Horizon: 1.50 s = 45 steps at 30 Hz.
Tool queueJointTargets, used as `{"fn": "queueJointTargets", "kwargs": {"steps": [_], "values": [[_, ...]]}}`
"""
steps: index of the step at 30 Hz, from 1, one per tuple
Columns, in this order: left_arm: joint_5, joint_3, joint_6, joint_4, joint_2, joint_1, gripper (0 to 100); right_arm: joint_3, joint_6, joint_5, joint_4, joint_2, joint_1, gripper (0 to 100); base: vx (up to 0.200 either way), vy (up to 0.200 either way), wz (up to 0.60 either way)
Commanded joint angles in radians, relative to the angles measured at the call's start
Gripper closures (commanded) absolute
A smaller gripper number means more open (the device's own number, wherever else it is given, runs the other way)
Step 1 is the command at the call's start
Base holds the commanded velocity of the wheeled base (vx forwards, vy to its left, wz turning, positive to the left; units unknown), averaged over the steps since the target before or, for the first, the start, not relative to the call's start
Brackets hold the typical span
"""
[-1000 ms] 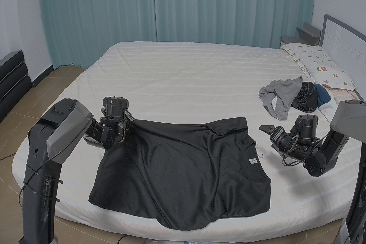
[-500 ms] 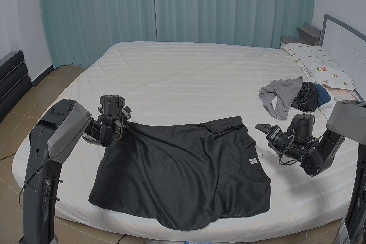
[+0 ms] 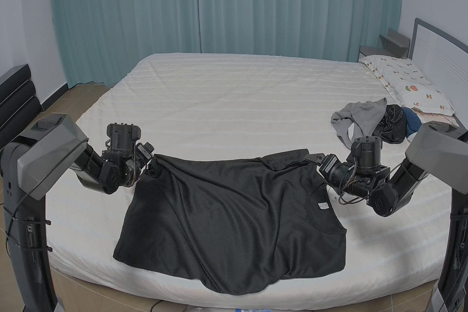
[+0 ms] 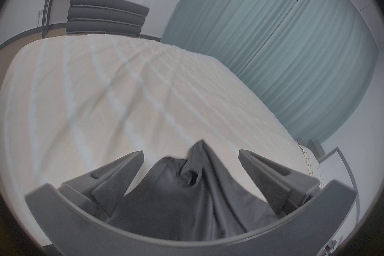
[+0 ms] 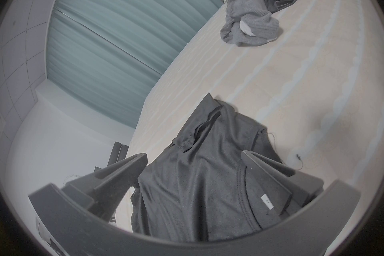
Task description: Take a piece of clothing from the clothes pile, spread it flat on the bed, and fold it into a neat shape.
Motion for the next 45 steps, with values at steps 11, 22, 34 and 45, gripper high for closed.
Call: {"fn": "queueJointTargets", "kwargs": {"steps": [11,22,34,45], "values": [[-0.203,0.311,-0.256,-0.084,-0.226,0.008,0,0.012,-0.001,-0.003,-0.025,0.016,0.024,0,0.000,0.018,0.00],[-0.235,0.325,-0.262,-0.085,-0.216,0.033,0,0.008,-0.001,-0.003,-0.025,0.027,0.026,0,0.000,0.145,0.00],[-0.281,0.325,-0.334,-0.101,-0.198,0.050,0,0.000,-0.001,-0.003,-0.025,0.033,0.032,0,0.000,0.000,0.00],[-0.301,0.353,-0.329,-0.114,-0.201,0.054,0,-0.090,-0.003,-0.003,0.015,0.100,0.041,0,0.109,0.000,0.00]]}}
